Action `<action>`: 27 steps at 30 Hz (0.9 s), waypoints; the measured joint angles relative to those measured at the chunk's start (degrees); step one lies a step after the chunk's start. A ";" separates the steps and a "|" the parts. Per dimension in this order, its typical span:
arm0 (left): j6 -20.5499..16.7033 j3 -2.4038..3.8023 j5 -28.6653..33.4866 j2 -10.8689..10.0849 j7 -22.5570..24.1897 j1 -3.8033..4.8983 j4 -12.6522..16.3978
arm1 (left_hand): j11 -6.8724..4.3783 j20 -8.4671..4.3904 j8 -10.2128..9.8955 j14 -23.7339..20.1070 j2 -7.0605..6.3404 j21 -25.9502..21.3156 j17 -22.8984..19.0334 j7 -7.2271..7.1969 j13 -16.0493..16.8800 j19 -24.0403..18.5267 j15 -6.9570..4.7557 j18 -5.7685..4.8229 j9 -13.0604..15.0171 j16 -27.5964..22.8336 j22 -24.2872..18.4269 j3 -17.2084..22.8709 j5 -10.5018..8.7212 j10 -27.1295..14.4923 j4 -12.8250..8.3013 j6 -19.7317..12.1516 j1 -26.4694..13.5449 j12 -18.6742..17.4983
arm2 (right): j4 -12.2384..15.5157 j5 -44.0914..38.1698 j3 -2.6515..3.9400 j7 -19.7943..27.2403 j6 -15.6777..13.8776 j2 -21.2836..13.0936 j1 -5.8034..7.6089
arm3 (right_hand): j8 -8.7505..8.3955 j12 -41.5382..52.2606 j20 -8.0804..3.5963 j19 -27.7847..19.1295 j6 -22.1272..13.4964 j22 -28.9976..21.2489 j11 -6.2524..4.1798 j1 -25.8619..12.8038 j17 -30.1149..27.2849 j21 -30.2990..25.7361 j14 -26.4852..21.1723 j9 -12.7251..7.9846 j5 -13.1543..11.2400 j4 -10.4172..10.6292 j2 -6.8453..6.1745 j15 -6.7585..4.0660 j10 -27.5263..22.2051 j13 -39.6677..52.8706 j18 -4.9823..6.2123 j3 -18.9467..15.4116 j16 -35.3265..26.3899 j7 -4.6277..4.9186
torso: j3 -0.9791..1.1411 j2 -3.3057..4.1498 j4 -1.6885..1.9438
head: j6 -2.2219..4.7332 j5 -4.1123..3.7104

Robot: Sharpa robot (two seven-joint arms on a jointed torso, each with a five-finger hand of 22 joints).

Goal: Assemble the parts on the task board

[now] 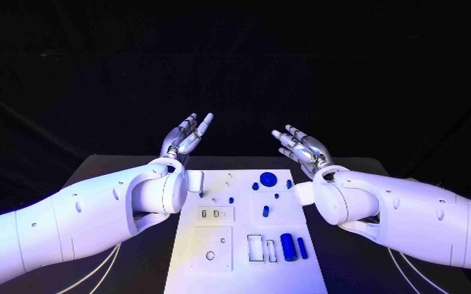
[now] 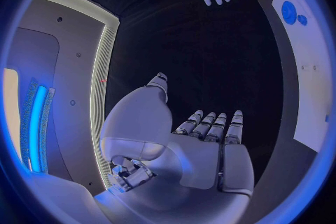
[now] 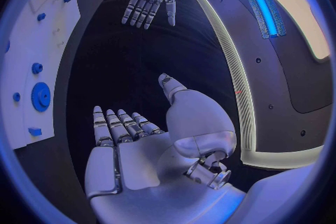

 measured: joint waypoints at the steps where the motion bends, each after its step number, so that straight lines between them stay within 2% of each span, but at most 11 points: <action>1: 0.28 -0.01 0.04 0.00 -0.10 0.00 -0.01 | 0.48 0.54 0.22 0.13 0.10 0.00 0.07 0.03 0.05 0.09 0.52 0.01 0.06 0.14 0.05 -0.02 0.34 0.16 0.50 0.41 1.58 0.00 | -0.13 -0.37 -0.25 -0.57 1.14 0.03 0.26 | 0.14 0.24 0.11 0.12 0.42 0.07 0.18 0.64 0.05 0.03 0.29 0.06 0.00 -0.17 0.06 0.29 0.47 0.02 0.00 0.17 0.09 0.01 | 0.00 0.00 0.00 | 0.00 0.00; 5: 1.07 -0.03 0.19 0.00 -0.43 0.00 -0.04 | 1.46 0.73 0.28 1.23 0.54 0.30 0.29 0.03 0.20 0.10 1.24 0.01 0.19 0.52 0.10 -0.14 0.34 1.07 0.65 1.27 2.75 0.32 | -0.47 -1.55 -0.96 -2.47 4.83 0.11 1.01 | 0.51 0.68 0.77 0.77 2.51 0.37 0.33 2.78 0.33 0.71 2.68 0.36 0.32 -1.49 0.06 0.53 3.09 0.33 0.00 0.48 0.58 0.15 | -0.01 -0.01 0.00 | -0.01 0.00; 8: 1.53 -0.03 0.30 0.00 -0.62 -0.01 -0.06 | 3.04 1.05 1.14 4.58 0.92 0.93 0.81 0.22 0.70 1.18 1.86 0.02 0.60 1.35 0.43 -0.15 0.34 4.56 0.64 4.40 4.36 1.18 | -0.62 -2.42 -1.22 -3.76 7.31 0.14 1.37 | 1.57 1.73 0.89 2.68 6.39 0.94 0.55 5.12 0.83 1.84 7.56 0.89 0.32 -3.17 -0.02 0.62 7.87 0.77 0.00 0.92 1.65 0.39 | -0.01 -0.01 0.00 | -0.01 0.00; 10: 2.23 -0.05 0.36 -2.35 -0.65 0.04 2.11 | 3.87 1.03 1.53 7.03 0.87 1.72 1.10 0.43 0.94 3.02 2.67 0.03 0.91 2.01 0.83 -0.18 0.34 7.13 0.61 6.84 5.96 1.46 | -1.09 -6.11 -1.46 -3.81 7.24 -0.33 2.19 | 2.46 2.66 0.90 4.48 9.83 1.42 0.46 6.59 1.22 2.73 11.85 1.34 0.32 -4.21 -0.15 0.44 12.39 1.24 0.05 1.31 2.53 0.61 | 0.00 0.14 -0.08 | -0.20 0.00; 11: 2.61 -0.04 0.39 -3.79 -0.59 0.08 2.55 | 4.20 1.04 1.85 8.67 0.87 2.37 1.27 0.52 1.02 4.59 3.25 0.02 1.02 2.37 1.17 -0.12 0.34 8.38 0.32 8.31 7.24 1.46 | -1.63 -8.83 -1.34 -3.68 6.86 -0.83 2.83 | 2.91 3.16 0.91 5.48 11.82 1.68 0.35 7.33 1.40 3.29 14.26 1.59 0.47 -4.77 -0.18 0.27 14.98 1.44 0.69 1.53 3.00 0.74 | -0.01 0.29 -0.12 | -0.39 0.00; 14: 3.08 -0.02 0.59 -5.16 -0.36 0.18 2.73 | 4.56 1.09 2.54 11.62 0.58 3.48 1.46 0.83 1.25 7.15 3.77 0.00 1.39 2.66 1.64 0.09 0.34 11.50 -0.12 12.16 9.76 1.93 | -2.36 -15.42 -1.02 -3.32 5.59 -1.37 3.75 | 4.45 4.71 0.91 8.73 18.62 2.48 -0.11 9.53 1.86 4.99 22.00 2.28 0.56 -6.32 -0.39 -0.35 23.33 1.98 0.92 2.59 4.37 1.26 | -0.01 0.73 -0.25 | -0.55 -0.04; 15: 3.22 -0.02 0.65 -5.26 -0.28 0.20 3.06 | 4.69 1.07 2.87 12.66 0.43 3.81 1.55 0.96 1.37 7.99 3.78 -0.01 1.55 2.94 1.78 0.08 0.34 12.81 -0.45 13.53 10.35 2.00 | -2.41 -17.25 -1.03 -3.26 5.29 -1.34 3.84 | 4.89 5.12 0.92 9.68 20.83 2.71 -0.30 10.08 2.01 5.46 24.43 2.46 0.56 -6.90 -0.50 -0.57 25.83 2.06 1.77 2.88 4.76 1.44 | -0.01 0.86 -0.27 | -0.57 -0.04; 17: 3.54 -0.02 0.71 -5.44 -0.08 0.26 3.85 | 4.90 1.05 3.54 16.00 0.28 4.89 1.88 1.19 1.72 10.67 3.57 0.01 1.86 3.79 2.21 0.07 0.34 16.51 -0.77 16.91 11.60 2.70 | -2.51 -20.53 -1.11 -3.22 4.78 -1.27 3.93 | 5.61 5.73 0.91 11.69 25.37 3.12 -0.73 11.05 2.19 6.51 29.09 2.71 0.56 -7.76 -0.85 -1.06 30.46 2.19 1.78 3.63 5.34 1.81 | 0.04 1.14 -0.34 | -0.58 -0.04; 20: 3.98 -0.02 0.75 -6.35 0.22 0.43 4.86 | 4.93 0.89 4.74 27.26 0.11 7.65 2.93 1.69 2.35 17.57 2.75 0.88 2.38 6.41 3.36 -0.02 0.34 25.96 -1.47 23.55 13.35 4.32 | -2.78 -25.24 -1.15 -3.33 4.15 -1.27 4.31 | 6.42 5.92 0.89 16.39 32.21 4.05 -1.51 12.09 2.36 8.72 35.33 2.89 0.43 -8.97 -1.51 -1.95 36.52 2.27 2.69 4.83 5.77 2.72 | 0.06 1.61 -0.39 | -0.49 0.00; 23: 4.26 -0.01 0.78 -7.36 0.44 0.62 5.82 | 4.17 0.82 5.79 37.09 0.02 9.98 3.82 2.32 2.99 23.28 1.67 1.37 2.74 8.97 4.20 -0.31 0.34 35.38 -1.81 29.23 14.28 6.15 | -3.31 -29.60 -1.01 -3.86 3.97 -1.30 4.88 | 6.42 6.00 0.77 21.28 37.20 4.93 -2.25 12.67 2.51 11.03 40.20 2.89 0.09 -9.91 -2.09 -2.86 40.93 2.28 3.58 5.77 6.23 3.51 | 0.14 2.24 -0.41 | -0.46 0.01; 27: 4.75 0.09 0.81 -8.62 0.50 0.97 7.74 | 3.15 0.75 7.03 42.49 0.01 11.71 3.97 3.50 3.28 27.80 0.39 2.24 3.19 9.99 4.59 -0.65 0.34 42.96 -2.75 37.16 15.33 7.65 | -4.34 -35.27 -0.98 -5.51 4.38 -1.06 5.61 | 6.42 5.97 0.26 27.00 42.17 5.74 -3.20 13.34 2.58 13.58 45.98 2.89 0.09 -10.91 -2.77 -4.11 45.75 2.35 4.46 6.78 6.43 4.48 | 0.16 3.20 -0.40 | -0.32 -0.14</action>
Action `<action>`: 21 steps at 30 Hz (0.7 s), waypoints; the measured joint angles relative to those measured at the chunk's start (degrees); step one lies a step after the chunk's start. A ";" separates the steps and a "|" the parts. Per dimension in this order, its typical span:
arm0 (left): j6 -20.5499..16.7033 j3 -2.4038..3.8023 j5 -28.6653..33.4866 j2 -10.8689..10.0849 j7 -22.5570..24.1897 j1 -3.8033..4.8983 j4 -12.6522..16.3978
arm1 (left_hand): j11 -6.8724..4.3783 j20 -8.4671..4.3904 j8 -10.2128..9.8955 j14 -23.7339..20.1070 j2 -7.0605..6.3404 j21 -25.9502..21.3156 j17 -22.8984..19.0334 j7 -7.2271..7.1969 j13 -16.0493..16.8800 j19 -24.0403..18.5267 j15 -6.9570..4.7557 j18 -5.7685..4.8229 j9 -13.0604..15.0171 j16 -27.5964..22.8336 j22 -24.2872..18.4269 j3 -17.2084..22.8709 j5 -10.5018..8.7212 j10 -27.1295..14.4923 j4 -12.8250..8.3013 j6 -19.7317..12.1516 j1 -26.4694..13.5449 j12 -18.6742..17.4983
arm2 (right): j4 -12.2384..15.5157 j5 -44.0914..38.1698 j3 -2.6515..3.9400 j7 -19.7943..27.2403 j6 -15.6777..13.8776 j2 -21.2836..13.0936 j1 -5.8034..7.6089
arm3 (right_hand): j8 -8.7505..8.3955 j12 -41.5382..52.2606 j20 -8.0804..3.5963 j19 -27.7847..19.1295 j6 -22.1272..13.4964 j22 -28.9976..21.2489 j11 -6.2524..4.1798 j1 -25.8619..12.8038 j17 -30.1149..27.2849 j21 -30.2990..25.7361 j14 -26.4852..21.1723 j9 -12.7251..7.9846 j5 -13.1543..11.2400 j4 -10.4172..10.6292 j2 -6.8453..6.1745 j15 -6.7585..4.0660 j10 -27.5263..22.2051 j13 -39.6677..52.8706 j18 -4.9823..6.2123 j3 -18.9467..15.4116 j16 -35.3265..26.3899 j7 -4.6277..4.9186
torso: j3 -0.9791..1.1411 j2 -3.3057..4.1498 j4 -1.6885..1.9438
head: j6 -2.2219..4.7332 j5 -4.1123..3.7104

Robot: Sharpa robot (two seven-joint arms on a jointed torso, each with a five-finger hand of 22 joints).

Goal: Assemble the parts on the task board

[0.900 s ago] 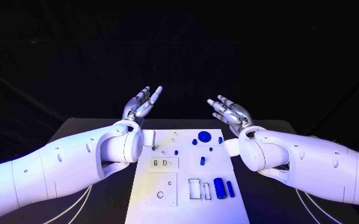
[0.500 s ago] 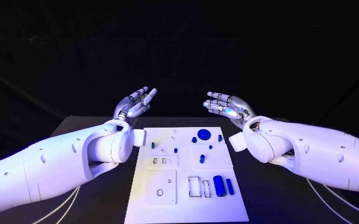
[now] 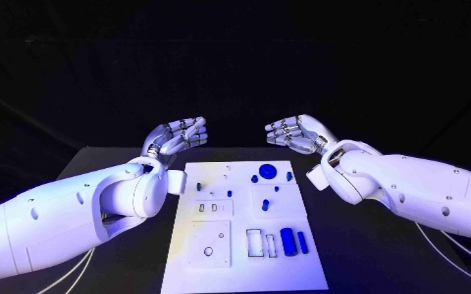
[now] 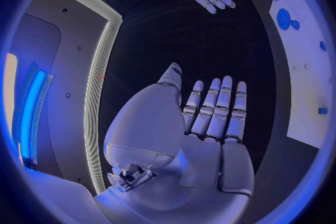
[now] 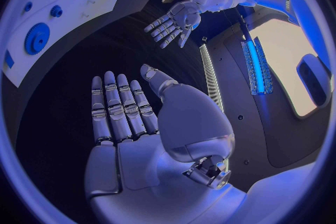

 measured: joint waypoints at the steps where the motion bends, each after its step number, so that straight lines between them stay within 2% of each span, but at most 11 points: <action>1: 0.22 0.12 0.00 -0.39 0.00 0.16 0.62 | -0.39 0.03 0.04 1.68 0.01 0.06 0.08 0.35 0.00 0.51 -0.43 0.40 0.00 0.30 -0.05 -0.02 0.00 1.40 -0.45 2.45 0.62 0.00 | -0.37 -1.77 0.01 -0.68 0.33 0.15 0.32 | 0.00 -0.31 -0.24 1.50 1.23 0.16 -0.29 -0.03 0.06 0.62 1.60 0.00 0.00 -0.14 -0.46 -0.40 1.29 0.00 0.00 0.34 0.28 0.32 | 0.01 0.35 0.00 | 0.12 -0.05; 3: 0.61 0.39 0.01 -0.99 -0.01 0.39 1.57 | -0.96 -0.04 0.29 3.78 -0.06 0.06 0.11 1.01 -0.01 0.99 -0.98 0.40 0.00 0.45 -0.22 -0.16 0.00 3.18 -1.08 5.08 1.15 0.00 | -0.95 -4.77 0.03 -1.92 1.00 0.42 0.84 | 0.00 -0.64 -0.66 3.74 3.05 0.36 -0.83 -0.26 0.13 1.51 4.02 0.00 0.00 -0.39 -0.98 -1.03 3.30 0.03 0.00 0.71 0.33 0.79 | 0.01 0.98 0.04 | 0.26 -0.12; 5: 1.13 0.66 0.01 -1.77 -0.05 0.62 2.81 | -1.52 -0.05 0.29 5.67 -0.36 0.76 0.10 1.57 -0.02 2.48 -1.58 1.50 0.00 0.45 -0.28 -0.27 0.00 5.19 -1.83 6.93 1.87 0.25 | -1.52 -9.00 0.05 -3.57 1.90 0.76 1.52 | 0.00 -0.88 -1.19 5.85 4.74 0.50 -1.41 -0.17 0.31 2.28 6.41 0.00 0.00 -0.71 -1.79 -1.68 5.31 0.12 0.00 1.03 0.43 1.22 | 0.02 1.75 0.10 | 0.41 -0.22; 6: 1.38 0.74 0.01 -2.14 -0.08 0.71 3.37 | -1.81 -0.04 0.29 6.49 -0.56 1.16 0.17 1.75 -0.02 3.27 -1.82 2.04 0.00 0.45 -0.28 -0.33 0.00 5.98 -2.19 7.60 2.07 0.26 | -1.74 -11.06 0.06 -4.31 2.31 0.92 1.79 | 0.00 -0.96 -1.47 6.82 5.48 0.58 -1.72 -0.21 0.40 2.68 7.50 -0.01 0.00 -0.63 -1.83 -2.03 6.33 0.14 0.00 1.26 0.65 1.12 | 0.04 2.11 0.13 | 0.48 -0.24; 8: 1.91 0.84 0.01 -2.80 -0.15 0.99 4.42 | -2.28 -0.04 0.29 8.01 -0.58 1.84 0.34 2.15 -0.02 4.68 -2.31 2.21 -0.04 0.45 -0.22 -0.36 0.00 7.57 -2.77 8.82 2.68 0.25 | -2.09 -15.52 0.07 -5.85 3.12 1.23 2.28 | 0.00 -0.96 -2.09 8.81 7.10 0.74 -2.32 -0.18 0.70 3.48 9.80 0.07 0.00 -0.80 -2.72 -2.74 8.49 0.29 0.00 1.43 0.78 0.69 | 0.04 2.93 0.16 | 0.63 -0.28; 9: 2.17 0.88 0.01 -3.08 -0.19 1.17 4.87 | -2.53 -0.09 0.29 8.67 -0.57 2.01 0.43 2.29 0.02 5.22 -2.51 2.90 -0.04 0.45 -0.19 -0.36 0.00 8.26 -3.06 9.40 2.89 0.36 | -2.17 -17.67 0.08 -6.58 3.47 1.35 2.46 | 0.00 -0.96 -2.38 9.73 7.78 0.83 -2.64 -0.43 0.85 3.80 10.83 0.13 0.00 -0.86 -2.97 -3.10 9.52 0.31 0.05 1.49 1.01 0.41 | 0.04 3.30 0.17 | 0.66 -0.33; 10: 2.51 0.93 -0.02 -3.47 -0.24 1.45 5.52 | -2.67 -0.09 0.29 9.35 -0.42 2.29 0.52 2.20 0.07 5.87 -2.67 3.17 -0.04 0.45 -0.14 -0.31 0.00 8.99 -3.32 9.99 3.27 0.46 | -2.22 -20.60 0.08 -7.56 3.93 1.48 2.69 | 0.00 -1.12 -2.74 10.66 8.48 0.93 -2.96 -0.17 1.09 4.23 11.93 0.13 0.04 -0.86 -3.29 -3.46 10.55 0.41 0.64 1.49 1.11 0.12 | 0.04 3.64 0.20 | 0.68 -0.39; 12: 3.05 1.04 -0.15 -4.10 -0.32 1.87 6.51 | -3.01 -0.07 0.29 10.16 -0.70 2.73 0.66 1.93 0.07 6.90 -3.09 3.55 -0.12 0.45 -0.06 -0.33 0.00 9.93 -3.73 10.64 3.57 0.46 | -2.13 -25.04 0.09 -9.07 4.60 1.59 2.96 | 0.00 -1.20 -3.39 12.40 9.74 1.17 -3.56 -0.26 1.61 4.99 14.05 0.28 0.46 -0.86 -3.85 -4.16 12.45 0.57 0.88 1.50 1.51 -0.40 | 0.02 4.43 0.27 | 0.77 -0.60; 14: 3.68 1.09 -0.38 -4.88 -0.42 2.25 7.63 | -3.26 -0.07 0.29 10.96 -0.75 3.30 0.76 1.81 0.07 7.96 -3.28 3.99 -0.16 0.45 0.04 -0.33 0.00 10.60 -3.76 11.10 3.62 0.46 | -1.71 -30.10 0.12 -10.83 5.38 1.62 3.24 | 0.43 -1.30 -6.42 20.09 13.95 2.77 -6.08 0.04 4.67 9.09 23.42 0.79 1.02 -0.84 -5.85 -7.31 19.31 1.61 0.90 1.45 4.41 -2.48 | 0.01 5.21 0.35 | 0.91 -0.77; 17: 4.48 1.11 -0.70 -5.85 -0.60 2.61 9.05 | -3.37 -0.18 0.29 11.17 -0.53 3.51 0.76 1.70 0.07 8.47 -3.48 3.98 -0.16 0.45 0.08 -0.32 0.00 10.88 -4.06 11.28 3.84 0.15 | -0.91 -37.19 0.17 -13.35 6.72 1.83 3.54 | 0.43 -0.93 -8.75 25.62 15.12 4.63 -7.42 -0.12 7.72 12.89 29.72 1.00 1.47 -0.43 -6.56 -9.40 21.67 2.46 0.89 0.09 8.09 -3.47 | -0.01 6.28 0.47 | 1.12 -0.89; 21: 5.20 1.12 -1.00 -6.56 -0.82 2.84 10.21 | -3.37 -0.14 0.29 11.46 -0.53 3.75 0.82 1.64 0.07 9.05 -3.37 4.86 -0.16 0.10 0.12 -0.31 0.00 10.88 -4.06 11.34 3.84 0.13 | -0.32 -43.71 0.17 -15.70 8.23 2.23 3.69 | -0.11 -1.74 -10.18 29.10 15.14 6.37 -7.93 -0.32 11.46 15.99 30.77 1.00 1.80 0.34 -7.21 -10.27 21.19 2.87 0.89 -0.68 12.72 -3.50 | -0.01 7.29 0.64 | 1.30 -1.09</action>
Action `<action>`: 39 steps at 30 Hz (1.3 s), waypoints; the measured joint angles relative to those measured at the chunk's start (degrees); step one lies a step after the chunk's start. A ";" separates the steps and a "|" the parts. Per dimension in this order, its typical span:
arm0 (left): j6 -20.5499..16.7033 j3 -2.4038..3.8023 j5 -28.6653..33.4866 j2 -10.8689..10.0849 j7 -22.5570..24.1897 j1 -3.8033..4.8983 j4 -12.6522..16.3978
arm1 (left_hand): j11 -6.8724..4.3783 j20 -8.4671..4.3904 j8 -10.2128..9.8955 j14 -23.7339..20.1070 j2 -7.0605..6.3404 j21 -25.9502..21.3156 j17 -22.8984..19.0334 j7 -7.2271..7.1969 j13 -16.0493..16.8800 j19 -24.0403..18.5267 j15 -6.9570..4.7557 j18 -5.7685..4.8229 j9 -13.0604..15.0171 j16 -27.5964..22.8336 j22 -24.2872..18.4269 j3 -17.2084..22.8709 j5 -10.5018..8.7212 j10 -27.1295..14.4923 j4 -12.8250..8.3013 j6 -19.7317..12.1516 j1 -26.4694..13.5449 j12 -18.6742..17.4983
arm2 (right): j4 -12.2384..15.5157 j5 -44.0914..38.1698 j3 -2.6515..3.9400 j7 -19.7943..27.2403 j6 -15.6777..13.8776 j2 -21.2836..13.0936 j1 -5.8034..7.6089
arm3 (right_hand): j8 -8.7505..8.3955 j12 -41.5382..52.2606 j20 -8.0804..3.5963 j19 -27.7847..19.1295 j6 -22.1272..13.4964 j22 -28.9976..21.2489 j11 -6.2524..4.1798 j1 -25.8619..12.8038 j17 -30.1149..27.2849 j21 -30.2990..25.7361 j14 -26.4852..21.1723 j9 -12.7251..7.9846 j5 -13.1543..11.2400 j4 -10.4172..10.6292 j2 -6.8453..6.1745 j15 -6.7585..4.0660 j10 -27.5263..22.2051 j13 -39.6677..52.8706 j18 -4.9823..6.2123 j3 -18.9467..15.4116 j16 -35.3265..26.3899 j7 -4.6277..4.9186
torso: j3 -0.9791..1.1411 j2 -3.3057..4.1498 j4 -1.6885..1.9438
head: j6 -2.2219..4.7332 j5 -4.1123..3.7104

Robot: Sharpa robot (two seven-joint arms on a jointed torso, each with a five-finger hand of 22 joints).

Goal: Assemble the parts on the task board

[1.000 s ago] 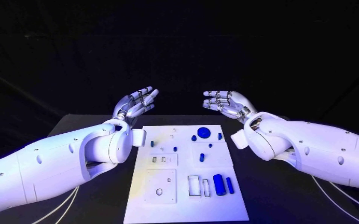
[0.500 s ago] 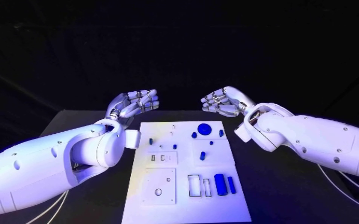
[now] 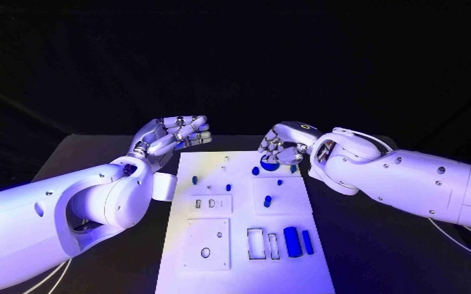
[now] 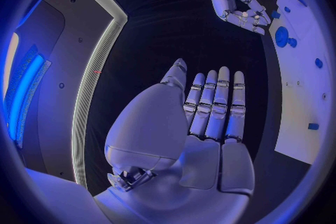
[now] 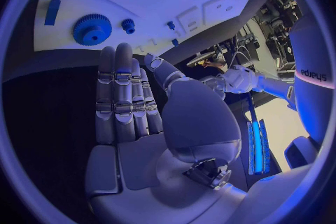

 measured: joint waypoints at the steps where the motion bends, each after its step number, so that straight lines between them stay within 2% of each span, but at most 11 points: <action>1: 0.18 0.02 -0.07 -0.19 -0.06 0.04 0.32 | 0.00 0.00 0.00 0.00 0.00 0.09 0.00 0.00 0.00 0.00 0.00 0.00 0.00 0.00 0.02 0.00 0.00 0.00 0.00 0.00 0.00 0.00 | 0.14 -1.50 0.00 -0.54 0.35 0.12 0.01 | -0.35 -0.51 -0.42 0.94 0.00 0.75 0.01 -0.13 2.15 1.16 0.00 0.00 0.00 0.25 -0.61 0.00 -0.73 0.16 0.00 -0.25 3.07 0.00 | -0.01 0.33 0.05 | 0.08 -0.05; 4: 0.76 0.17 -0.31 -0.71 -0.23 0.17 1.20 | -0.03 0.00 0.00 0.00 0.00 0.09 0.00 0.00 0.00 0.00 0.00 0.00 -0.05 0.00 0.02 0.00 0.00 0.20 0.00 0.00 0.00 -0.18 | 0.62 -6.01 0.01 -2.18 1.36 0.44 0.04 | -0.91 -0.94 -0.99 2.49 -0.31 2.76 0.25 0.22 8.94 4.06 0.20 0.00 0.00 0.81 -0.99 -0.20 -1.73 0.92 0.00 -0.61 12.96 -0.31 | -0.05 1.02 0.13 | 0.27 -0.16; 7: 1.22 0.22 -0.43 -0.99 -0.35 0.20 1.68 | 0.00 0.00 0.00 0.00 0.00 0.09 0.00 0.00 0.00 0.00 0.00 0.00 -0.06 0.00 0.01 0.00 0.00 0.42 0.00 0.00 0.00 -0.35 | 0.96 -9.30 0.01 -3.44 2.09 0.67 0.06 | -1.30 -0.97 -1.21 3.12 -0.31 5.34 0.32 -0.23 23.25 7.19 0.20 0.19 0.24 1.76 -1.43 -0.20 -2.67 1.68 0.00 -0.30 27.55 -0.31 | -0.13 1.59 0.18 | 0.41 -0.35; 10: 1.54 0.26 -0.56 -1.13 -0.45 0.21 1.87 | 0.00 0.00 0.00 0.00 0.00 0.09 0.00 0.00 0.00 0.00 0.00 0.00 -0.06 0.00 0.01 0.00 0.00 0.42 0.00 0.00 0.00 -0.35 | 1.07 -11.35 0.01 -4.27 2.57 0.96 0.08 | -1.68 -0.97 -1.21 5.46 -0.31 14.17 0.38 0.02 35.62 14.59 0.19 0.36 0.34 2.38 -1.67 -0.21 -3.38 2.39 -0.21 0.18 39.42 -0.31 | -0.16 2.02 0.24 | 0.53 -0.44; 11: 1.67 0.29 -0.61 -1.17 -0.48 0.23 1.91 | 0.00 0.00 0.00 0.00 0.00 0.09 0.00 0.00 0.00 0.00 0.00 -0.01 -0.06 0.00 0.01 0.00 0.00 0.42 0.00 0.00 0.00 -0.35 | 1.10 -12.09 0.02 -4.58 2.79 1.13 0.09 | -1.78 -0.97 -1.14 6.13 -0.31 17.21 0.36 0.22 38.85 17.10 0.19 0.40 0.34 2.54 -1.88 -0.21 -3.87 2.64 -1.02 0.34 42.47 -0.31 | -0.18 2.15 0.24 | 0.55 -0.44; 13: 1.83 0.30 -0.66 -1.21 -0.55 0.25 1.95 | 0.00 0.00 0.00 0.00 0.00 0.09 0.00 0.00 -0.01 0.00 0.00 0.00 -0.06 0.00 0.01 0.00 0.00 0.42 0.00 0.00 0.00 -0.35 | 1.13 -12.96 0.03 -5.00 3.13 1.39 0.10 | -2.01 -0.97 -1.05 7.14 -0.31 22.77 0.42 0.23 44.10 21.55 0.19 0.49 0.57 2.86 -1.89 -0.21 -4.38 3.02 -1.19 0.63 47.35 -0.31 | -0.20 2.38 0.25 | 0.62 -0.49; 14: 1.90 0.30 -0.68 -1.21 -0.57 0.25 1.97 | 0.00 -0.01 0.00 0.00 0.00 0.09 0.00 0.00 -0.01 0.00 0.00 0.00 -0.06 0.00 0.01 0.00 0.00 0.42 0.00 0.00 0.00 -0.35 | 1.13 -13.32 0.03 -5.19 3.32 1.50 0.10 | -2.19 -0.97 -0.85 7.47 -0.31 25.32 0.71 0.34 46.37 23.59 0.19 0.53 0.57 3.11 -2.30 -0.21 -4.72 3.26 -1.84 0.58 49.49 -0.31 | -0.24 2.47 0.27 | 0.63 -0.52; 20: 2.19 0.31 -0.76 -1.41 -0.76 0.29 2.06 | 0.00 0.00 -0.25 0.00 0.00 0.09 -0.01 0.21 -0.05 0.41 0.00 0.00 -0.06 -0.33 0.01 0.00 0.00 0.41 0.00 0.20 0.00 -0.35 | 0.80 -14.93 0.03 -6.13 4.80 2.15 0.11 | -2.46 -0.97 -0.64 7.68 -0.31 30.87 1.04 0.60 50.96 27.91 -0.03 0.67 0.57 3.49 -2.56 0.01 -6.21 3.50 -1.84 0.97 53.73 -0.31 | -0.31 2.90 0.39 | 0.60 -0.60; 25: 2.26 0.33 -0.78 -1.62 -0.91 0.34 2.08 | 0.00 0.00 -0.25 0.00 0.00 0.19 -0.01 0.20 -0.05 0.41 0.00 0.00 -0.05 -0.33 0.00 0.00 0.00 0.41 0.00 0.20 0.00 -0.48 | 0.25 -15.67 0.03 -6.67 5.70 2.50 0.11 | -2.46 -0.97 -0.64 7.68 -0.31 32.63 1.04 0.60 52.18 29.25 -0.03 0.75 0.56 3.72 -2.56 0.01 -6.61 3.50 -1.84 1.20 54.85 -0.31 | -0.35 3.16 0.49 | 0.58 -0.64; 27: 2.27 0.33 -0.79 -1.69 -0.98 0.37 2.12 | 0.00 0.00 -0.25 -0.01 0.00 0.31 -0.01 0.20 -0.05 0.41 0.00 -0.01 -0.05 -0.33 0.00 0.00 0.00 0.41 0.00 0.20 0.00 -0.64 | 0.05 -15.89 0.03 -6.87 6.02 2.74 0.11 | -2.46 -0.97 -0.35 7.97 -0.31 33.97 1.04 0.71 53.10 30.24 0.17 0.82 0.56 3.74 -2.67 0.21 -6.61 3.50 -2.72 1.22 55.66 -0.31 | -0.35 3.24 0.53 | 0.61 -0.64; 39: 2.30 0.34 -0.83 -2.01 -1.26 0.50 2.39 | 0.00 0.00 -0.49 -0.01 0.00 0.31 -0.02 0.21 -0.05 0.41 0.00 0.00 -0.11 -0.56 0.00 -0.17 0.00 0.41 0.17 0.20 0.00 -0.64 | -1.04 -16.71 0.03 -7.49 6.93 3.69 0.11 | -2.46 -0.28 -0.31 8.63 -0.10 37.91 1.04 0.84 55.62 33.24 0.17 0.99 0.78 4.51 -2.78 0.21 -6.61 3.55 -2.73 2.00 57.85 -0.10 | -0.38 3.65 0.66 | 0.48 -0.55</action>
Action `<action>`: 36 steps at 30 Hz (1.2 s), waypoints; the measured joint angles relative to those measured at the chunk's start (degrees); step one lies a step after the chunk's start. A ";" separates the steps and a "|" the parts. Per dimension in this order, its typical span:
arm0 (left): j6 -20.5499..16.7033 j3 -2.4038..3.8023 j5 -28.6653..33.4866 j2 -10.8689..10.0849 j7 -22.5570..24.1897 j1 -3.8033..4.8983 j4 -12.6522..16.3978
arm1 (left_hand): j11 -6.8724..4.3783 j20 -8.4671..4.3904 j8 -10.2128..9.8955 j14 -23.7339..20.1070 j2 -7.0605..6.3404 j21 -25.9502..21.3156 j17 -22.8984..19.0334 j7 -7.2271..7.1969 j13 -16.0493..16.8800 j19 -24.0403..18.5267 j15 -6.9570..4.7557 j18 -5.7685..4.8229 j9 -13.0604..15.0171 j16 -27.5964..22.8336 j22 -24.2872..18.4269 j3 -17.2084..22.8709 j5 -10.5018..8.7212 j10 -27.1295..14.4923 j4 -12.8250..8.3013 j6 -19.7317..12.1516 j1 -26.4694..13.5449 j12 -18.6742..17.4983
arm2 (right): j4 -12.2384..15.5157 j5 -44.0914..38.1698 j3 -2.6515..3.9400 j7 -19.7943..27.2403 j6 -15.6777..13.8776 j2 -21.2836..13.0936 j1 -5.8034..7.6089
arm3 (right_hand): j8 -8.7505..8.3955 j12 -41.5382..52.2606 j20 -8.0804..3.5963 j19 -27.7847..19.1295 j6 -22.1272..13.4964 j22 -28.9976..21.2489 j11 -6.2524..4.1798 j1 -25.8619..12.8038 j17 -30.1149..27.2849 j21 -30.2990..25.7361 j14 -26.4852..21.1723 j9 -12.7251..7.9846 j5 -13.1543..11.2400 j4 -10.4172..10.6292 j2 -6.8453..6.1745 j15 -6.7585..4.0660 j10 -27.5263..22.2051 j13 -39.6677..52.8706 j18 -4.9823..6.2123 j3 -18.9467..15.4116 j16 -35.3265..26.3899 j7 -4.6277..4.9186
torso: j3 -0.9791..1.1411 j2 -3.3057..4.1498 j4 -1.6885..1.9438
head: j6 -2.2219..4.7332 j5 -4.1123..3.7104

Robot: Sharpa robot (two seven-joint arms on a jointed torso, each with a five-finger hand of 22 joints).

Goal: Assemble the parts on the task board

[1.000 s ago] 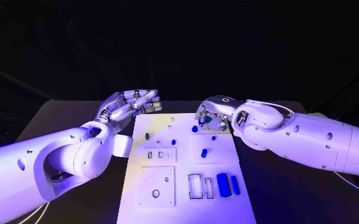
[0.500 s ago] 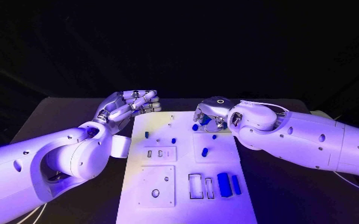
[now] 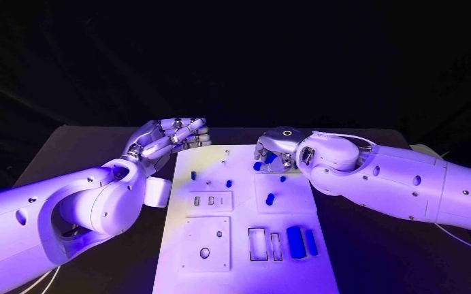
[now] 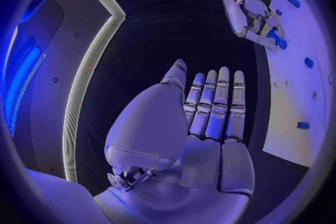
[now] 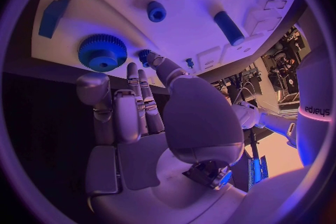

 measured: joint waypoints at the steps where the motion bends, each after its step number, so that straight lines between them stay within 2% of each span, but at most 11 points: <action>1: 0.00 0.00 0.00 -0.02 -0.01 0.01 0.01 | 0.00 0.00 0.00 0.00 0.00 0.00 0.00 0.00 0.00 0.00 0.00 0.00 0.00 0.00 0.00 0.00 0.00 0.00 0.00 0.00 0.00 0.00 | -0.06 -0.01 0.00 -0.01 0.05 0.06 0.00 | 0.00 0.00 0.07 0.07 0.16 0.29 0.00 0.01 0.15 0.15 0.00 0.04 0.00 0.08 0.01 0.00 0.00 0.00 0.00 0.08 0.00 -0.16 | -0.01 0.02 0.02 | -0.03 0.00; 5: 0.00 0.00 -0.01 -0.09 -0.08 0.04 0.03 | 0.00 0.00 0.00 0.00 0.00 0.00 0.00 0.00 0.00 0.00 0.00 0.00 0.00 0.00 0.00 0.00 0.00 0.00 0.00 0.00 0.00 -0.22 | -0.16 -0.01 0.00 -0.01 0.23 0.37 0.00 | 0.00 0.34 -0.02 0.16 0.29 1.25 0.00 0.30 0.67 0.93 0.00 0.11 0.00 0.40 0.30 0.00 0.00 0.07 0.00 0.41 0.46 -0.29 | -0.02 0.10 0.05 | -0.09 -0.02; 7: 0.00 0.00 -0.02 -0.10 -0.11 0.06 0.04 | 0.00 0.00 0.00 0.00 0.00 0.00 0.00 0.00 0.00 0.00 0.00 0.00 0.00 0.00 0.00 0.00 0.00 0.00 0.00 0.00 0.00 -0.22 | -0.16 -0.01 0.00 -0.01 0.31 0.50 0.00 | 0.00 0.67 -0.14 0.30 0.66 2.16 -0.33 0.52 1.00 1.60 0.00 0.20 0.00 0.53 0.53 0.00 0.33 0.11 0.01 0.57 0.87 -0.27 | -0.02 0.15 0.07 | -0.10 -0.02; 8: 0.00 0.01 -0.02 -0.10 -0.15 0.07 0.04 | 0.00 0.00 0.00 0.00 0.00 0.00 0.00 0.00 0.00 0.00 0.00 0.00 0.00 0.00 -0.01 0.00 0.00 0.00 0.00 0.00 0.00 -0.22 | -0.15 -0.01 0.00 -0.01 0.37 0.56 0.00 | 0.00 0.67 -0.04 0.64 0.78 2.76 -0.53 0.53 1.05 2.04 0.00 0.24 0.00 0.53 0.53 0.00 0.53 0.16 -0.22 0.75 0.87 -0.37 | -0.02 0.18 0.08 | -0.12 0.05; 9: 0.00 0.01 -0.02 -0.10 -0.18 0.07 0.04 | 0.00 0.00 0.00 0.00 0.00 0.00 0.00 0.00 0.00 0.00 0.00 0.00 0.00 0.00 -0.01 0.00 0.00 0.00 0.00 0.00 0.00 -0.22 | -0.12 -0.01 0.00 -0.01 0.41 0.59 0.00 | 0.00 0.88 -0.06 1.28 0.94 4.07 -0.60 0.53 0.80 2.92 0.00 0.31 0.00 0.61 0.53 0.00 0.65 0.19 -0.91 0.95 0.87 -0.53 | -0.01 0.20 0.10 | -0.12 0.10; 12: 0.00 0.01 -0.03 -0.11 -0.26 0.09 0.04 | 0.00 0.00 0.00 0.00 0.00 0.00 -0.01 0.00 0.00 0.00 0.00 0.00 0.00 0.00 -0.01 0.00 0.00 0.00 0.00 0.00 0.00 -0.22 | -0.01 -0.01 0.00 -0.01 0.54 0.62 0.00 | 0.00 1.01 -0.13 2.98 1.20 7.87 -0.72 0.53 -0.34 5.52 0.00 0.38 0.00 0.77 0.53 0.00 1.15 0.25 -0.97 1.11 0.43 -0.38 | -0.01 0.25 0.12 | -0.13 0.20; 13: 0.00 0.01 -0.03 -0.12 -0.29 0.10 0.04 | 0.00 0.00 0.00 0.00 0.00 0.00 0.00 0.00 0.00 0.00 0.00 0.00 0.00 0.00 -0.01 0.00 0.00 0.00 0.00 0.00 0.00 -0.22 | 0.02 -0.01 0.00 -0.01 0.58 0.62 0.00 | 0.00 1.19 -0.19 3.28 1.38 8.68 -0.72 0.53 -0.47 6.10 0.00 0.42 0.00 0.77 0.53 0.00 1.15 0.28 -1.71 1.12 0.43 -0.57 | -0.01 0.26 0.12 | -0.13 0.22; 14: 0.00 0.01 -0.03 -0.13 -0.32 0.10 0.04 | 0.00 0.00 0.00 0.00 0.00 0.00 -0.01 0.00 0.00 0.00 0.00 0.00 0.00 0.00 -0.01 0.00 0.00 0.00 0.00 0.00 0.00 -0.22 | 0.04 -0.01 0.00 -0.01 0.64 0.62 0.00 | 0.00 1.33 -0.13 3.34 1.40 9.29 -0.72 0.53 -0.53 6.48 0.00 0.42 0.00 0.88 0.53 0.00 1.15 0.28 -1.79 1.22 0.43 -0.59 | -0.01 0.28 0.12 | -0.13 0.24; 25: -0.01 0.01 -0.04 -0.17 -0.64 0.15 -0.02 | 0.00 0.00 0.01 0.00 0.00 0.00 -0.01 0.00 0.00 0.00 0.00 0.00 0.00 0.00 -0.01 0.00 0.00 0.00 0.00 0.00 0.00 -0.22 | -0.03 -0.01 0.03 -0.02 1.28 0.84 0.00 | 0.34 1.33 -0.31 3.99 2.04 11.88 -0.92 0.82 -0.16 8.16 0.00 0.69 0.00 0.89 0.83 0.00 1.75 0.27 -1.78 1.78 0.43 -0.81 | -0.01 0.48 0.23 | 0.00 0.08; 36: -0.01 0.01 -0.04 -0.19 -0.89 0.26 -0.02 | 0.00 0.00 0.01 0.00 0.00 0.00 -0.01 0.00 0.00 -0.01 0.00 0.00 0.00 -0.39 -0.02 0.00 0.00 0.00 0.00 0.00 0.00 -0.21 | -0.79 0.01 0.13 -0.11 1.95 1.43 0.12 | 0.34 1.33 -0.33 4.37 2.48 13.32 -0.92 1.05 0.22 9.12 -0.22 0.89 -0.01 1.01 1.06 -0.22 1.74 0.25 -1.78 2.30 0.76 -0.85 | -0.03 0.62 0.32 | -0.30 -0.10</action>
